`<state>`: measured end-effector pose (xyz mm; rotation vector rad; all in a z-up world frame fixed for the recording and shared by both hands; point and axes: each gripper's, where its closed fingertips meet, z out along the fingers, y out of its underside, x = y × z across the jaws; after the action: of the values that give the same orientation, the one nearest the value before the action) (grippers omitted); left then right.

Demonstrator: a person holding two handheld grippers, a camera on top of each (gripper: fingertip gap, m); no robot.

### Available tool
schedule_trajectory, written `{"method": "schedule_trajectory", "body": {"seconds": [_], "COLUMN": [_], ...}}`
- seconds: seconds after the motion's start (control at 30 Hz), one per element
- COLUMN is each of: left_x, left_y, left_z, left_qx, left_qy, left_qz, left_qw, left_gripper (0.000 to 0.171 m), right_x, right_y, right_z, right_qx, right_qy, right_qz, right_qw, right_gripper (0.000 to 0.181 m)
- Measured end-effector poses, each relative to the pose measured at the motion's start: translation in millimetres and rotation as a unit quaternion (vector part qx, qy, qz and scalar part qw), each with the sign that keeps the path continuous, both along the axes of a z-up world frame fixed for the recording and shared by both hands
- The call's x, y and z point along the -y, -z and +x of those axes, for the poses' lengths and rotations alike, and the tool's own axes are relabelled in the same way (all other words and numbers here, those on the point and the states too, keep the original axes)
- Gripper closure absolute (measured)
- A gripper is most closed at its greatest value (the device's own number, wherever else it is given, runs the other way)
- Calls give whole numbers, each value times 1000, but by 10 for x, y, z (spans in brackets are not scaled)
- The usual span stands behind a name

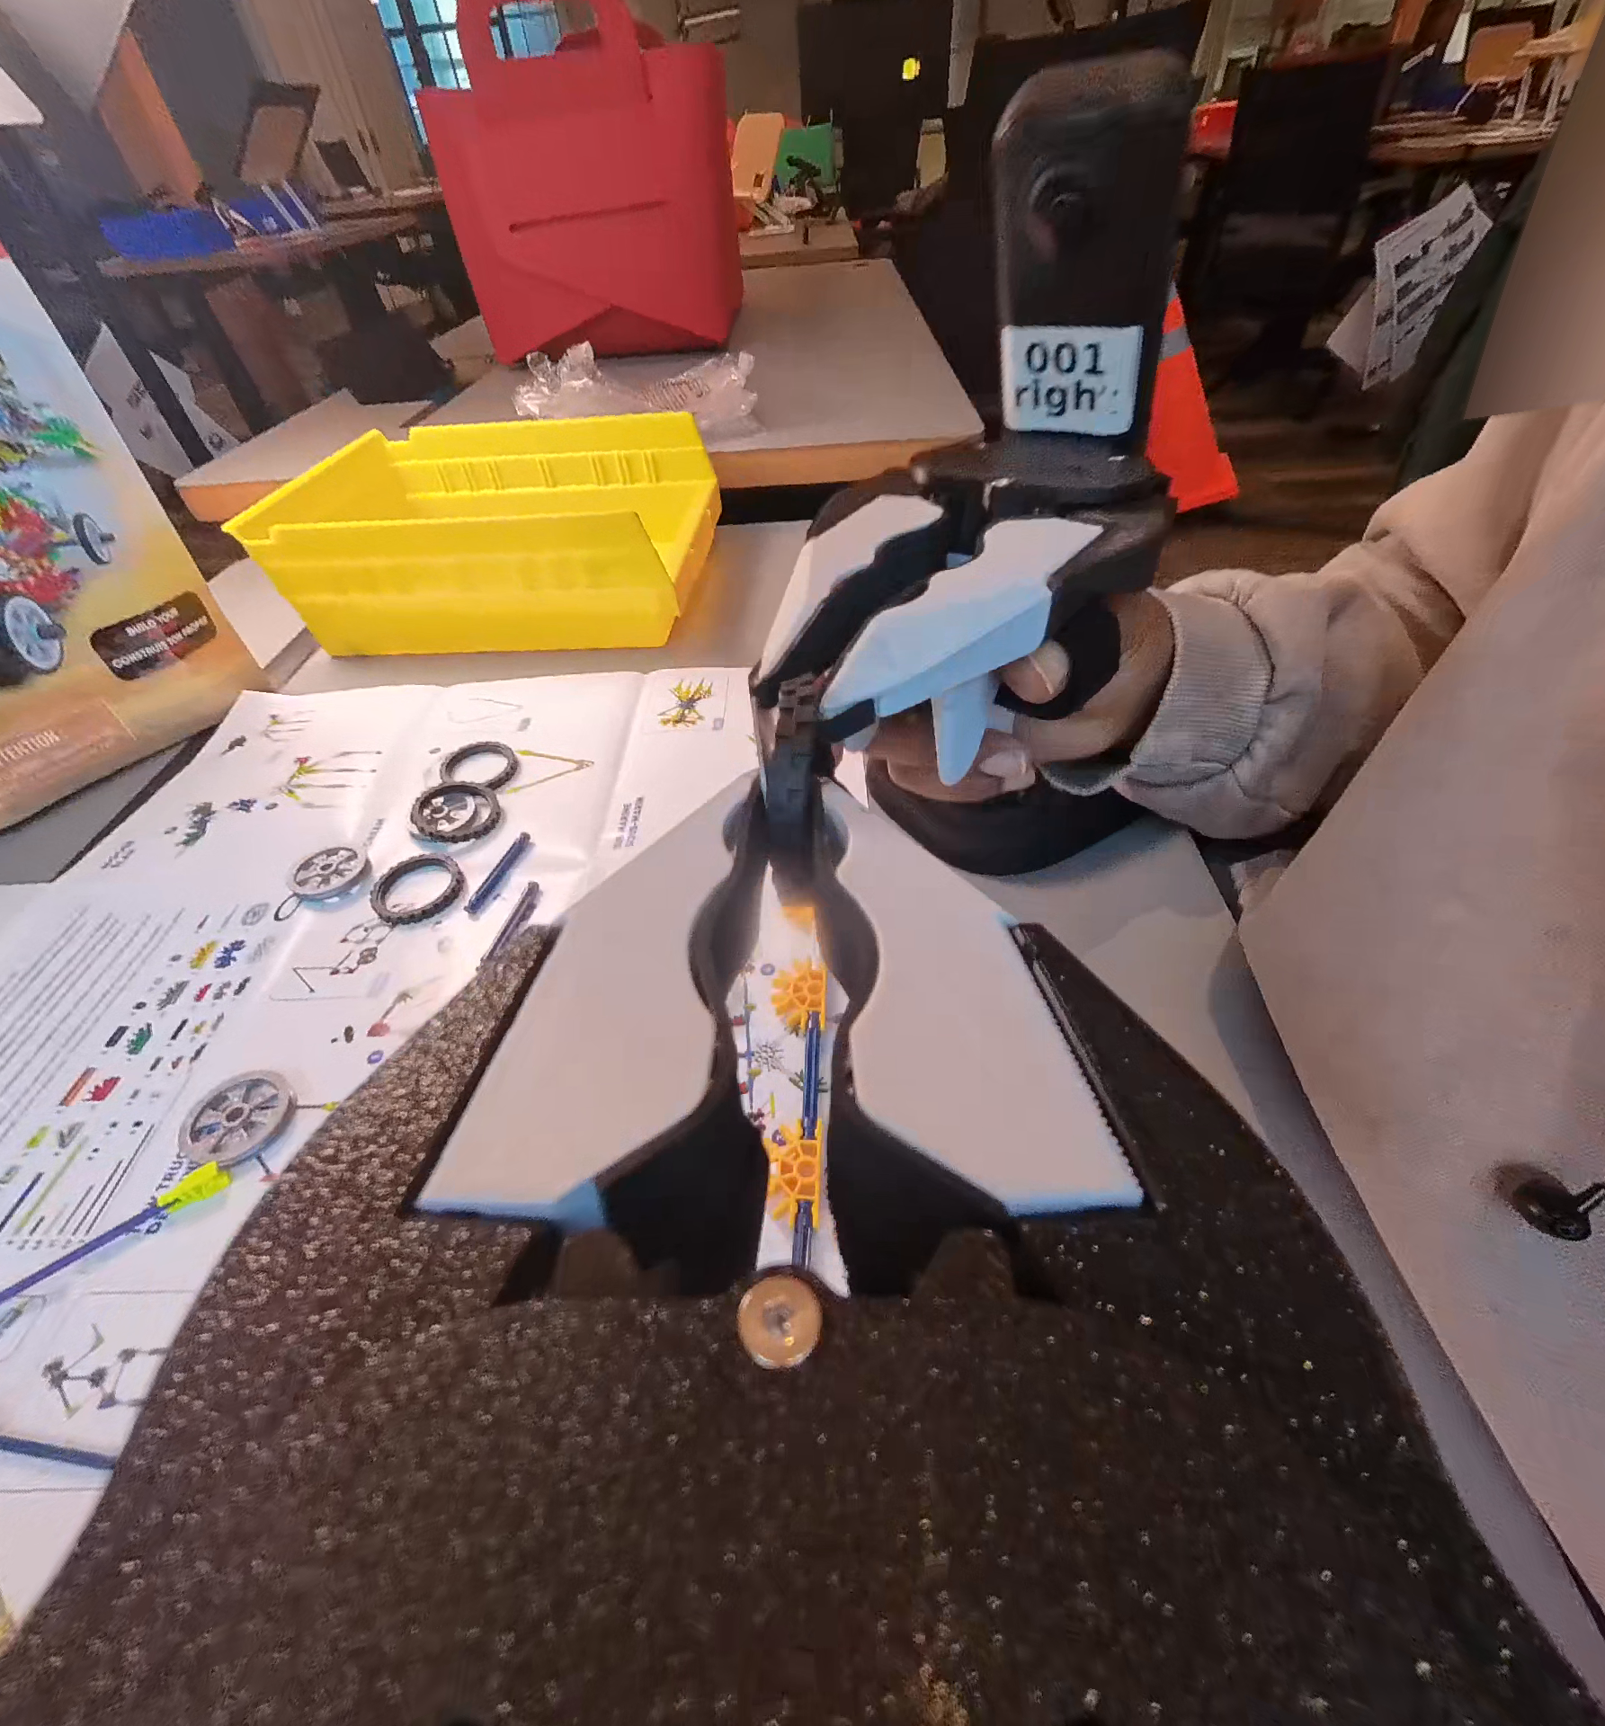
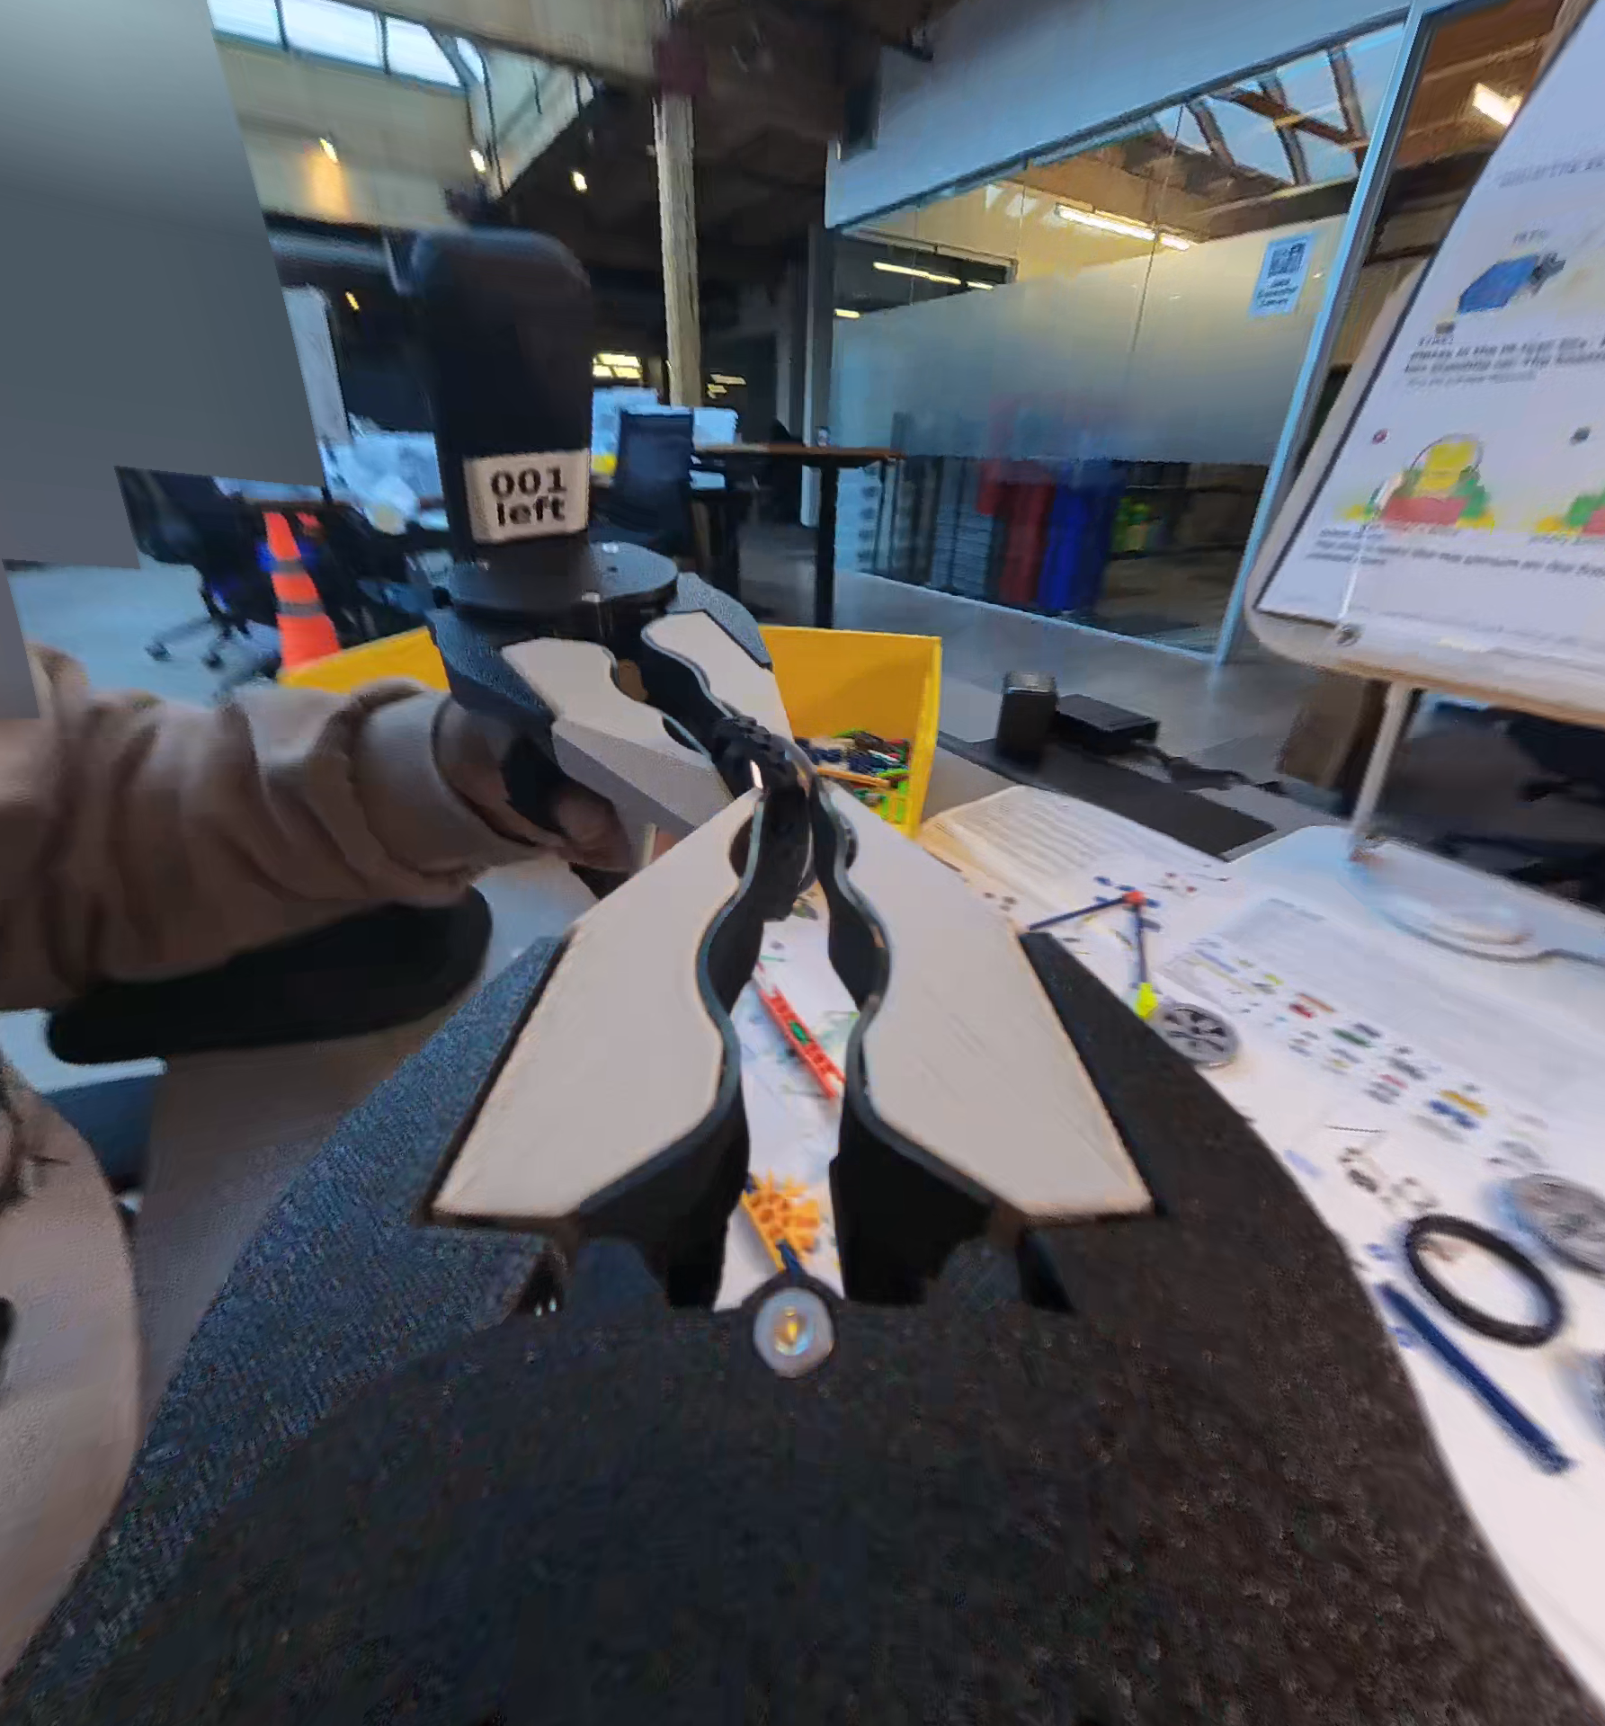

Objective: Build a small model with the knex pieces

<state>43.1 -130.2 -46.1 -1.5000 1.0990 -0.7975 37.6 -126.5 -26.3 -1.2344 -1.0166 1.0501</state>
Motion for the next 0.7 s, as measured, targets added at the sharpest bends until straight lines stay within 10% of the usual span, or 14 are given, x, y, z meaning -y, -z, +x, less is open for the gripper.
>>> {"method": "schedule_trajectory", "body": {"seconds": [0.1, 0.37, 0.7], "left_x": [75, 125, 148], "left_y": [115, 158, 128], "left_z": [63, 82, 45], "left_qx": [-17, -30, 2], "left_qy": [22, 18, 6], "left_qz": [-18, -7, -7], "left_qw": [999, 999, 1000], "left_gripper": [167, 167, 164], "right_x": [15, 138, 146], "right_y": [41, 101, 130], "right_z": [-22, -38, -63], "right_qx": [63, 111, 80], "right_qy": [43, 32, 34], "right_qz": [130, 206, 123], "right_qw": [989, 972, 989], "right_gripper": [153, 172, 174]}}
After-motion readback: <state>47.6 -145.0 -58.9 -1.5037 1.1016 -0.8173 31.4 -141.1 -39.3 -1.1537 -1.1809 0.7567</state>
